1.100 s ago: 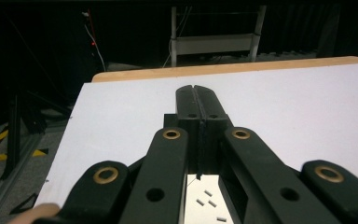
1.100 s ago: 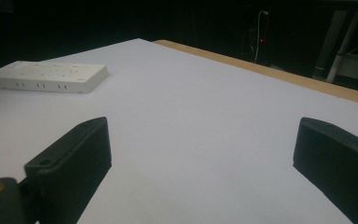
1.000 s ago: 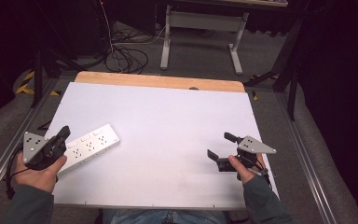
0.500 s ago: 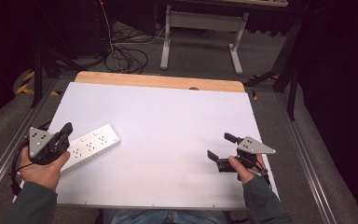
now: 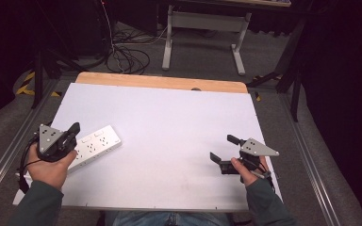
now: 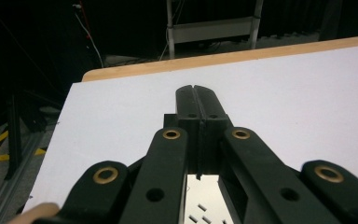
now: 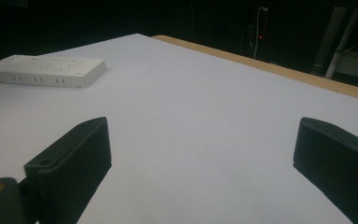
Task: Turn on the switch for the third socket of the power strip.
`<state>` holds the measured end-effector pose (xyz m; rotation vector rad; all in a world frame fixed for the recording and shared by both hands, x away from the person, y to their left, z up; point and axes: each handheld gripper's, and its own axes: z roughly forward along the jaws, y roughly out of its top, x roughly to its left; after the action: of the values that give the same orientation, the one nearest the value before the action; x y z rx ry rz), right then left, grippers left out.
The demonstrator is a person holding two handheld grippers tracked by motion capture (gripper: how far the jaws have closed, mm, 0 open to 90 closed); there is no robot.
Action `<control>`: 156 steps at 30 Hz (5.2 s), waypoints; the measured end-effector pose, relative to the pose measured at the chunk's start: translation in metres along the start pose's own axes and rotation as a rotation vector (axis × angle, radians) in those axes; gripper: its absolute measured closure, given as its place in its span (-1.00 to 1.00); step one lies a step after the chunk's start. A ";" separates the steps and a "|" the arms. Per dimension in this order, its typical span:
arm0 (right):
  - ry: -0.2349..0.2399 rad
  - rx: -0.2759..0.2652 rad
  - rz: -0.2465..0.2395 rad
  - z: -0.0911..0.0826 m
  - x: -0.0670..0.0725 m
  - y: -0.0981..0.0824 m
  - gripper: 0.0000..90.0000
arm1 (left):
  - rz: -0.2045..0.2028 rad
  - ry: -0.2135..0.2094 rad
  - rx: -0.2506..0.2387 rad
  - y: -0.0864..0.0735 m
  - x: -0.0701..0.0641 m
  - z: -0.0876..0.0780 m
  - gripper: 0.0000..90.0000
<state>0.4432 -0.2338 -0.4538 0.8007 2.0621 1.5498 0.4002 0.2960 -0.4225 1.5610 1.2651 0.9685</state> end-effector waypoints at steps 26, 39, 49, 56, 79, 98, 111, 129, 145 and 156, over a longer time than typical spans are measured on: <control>0.003 0.003 0.000 0.002 0.000 0.000 -0.90 | 0.017 -0.009 0.058 0.006 -0.006 0.018 1.00; 0.006 0.001 -0.001 0.001 0.000 0.000 -0.90 | 0.027 -0.007 0.082 0.007 -0.006 0.025 1.00; 0.005 0.001 -0.002 0.001 0.000 0.000 -0.90 | 0.044 -0.009 0.099 0.010 -0.009 0.032 1.00; 0.003 0.004 -0.004 0.002 0.000 0.000 -0.90 | 0.051 -0.006 0.123 0.010 -0.011 0.037 1.00; 0.003 0.005 -0.006 0.002 0.000 0.000 -0.90 | 0.087 0.013 0.200 0.010 -0.019 0.053 1.00; 0.015 0.009 -0.017 0.004 0.002 0.000 -0.90 | 0.116 0.017 0.283 0.005 -0.016 0.068 1.00; 0.020 0.014 -0.025 0.005 0.002 0.000 -0.90 | 0.130 0.004 0.369 -0.001 -0.013 0.080 1.00; 0.024 0.012 -0.020 0.005 0.001 0.000 -0.90 | 0.190 -0.005 0.462 -0.007 -0.016 0.092 0.99; 0.022 0.011 -0.020 0.003 0.002 0.000 -0.90 | 0.228 -0.029 0.487 -0.010 -0.015 0.095 1.00; 0.022 0.008 -0.015 0.003 0.002 0.000 -0.90 | 0.223 -0.033 0.488 -0.011 -0.016 0.094 1.00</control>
<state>0.4438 -0.2305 -0.4544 0.7724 2.0868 1.5501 0.4824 0.2663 -0.4623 2.1218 1.3932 0.7979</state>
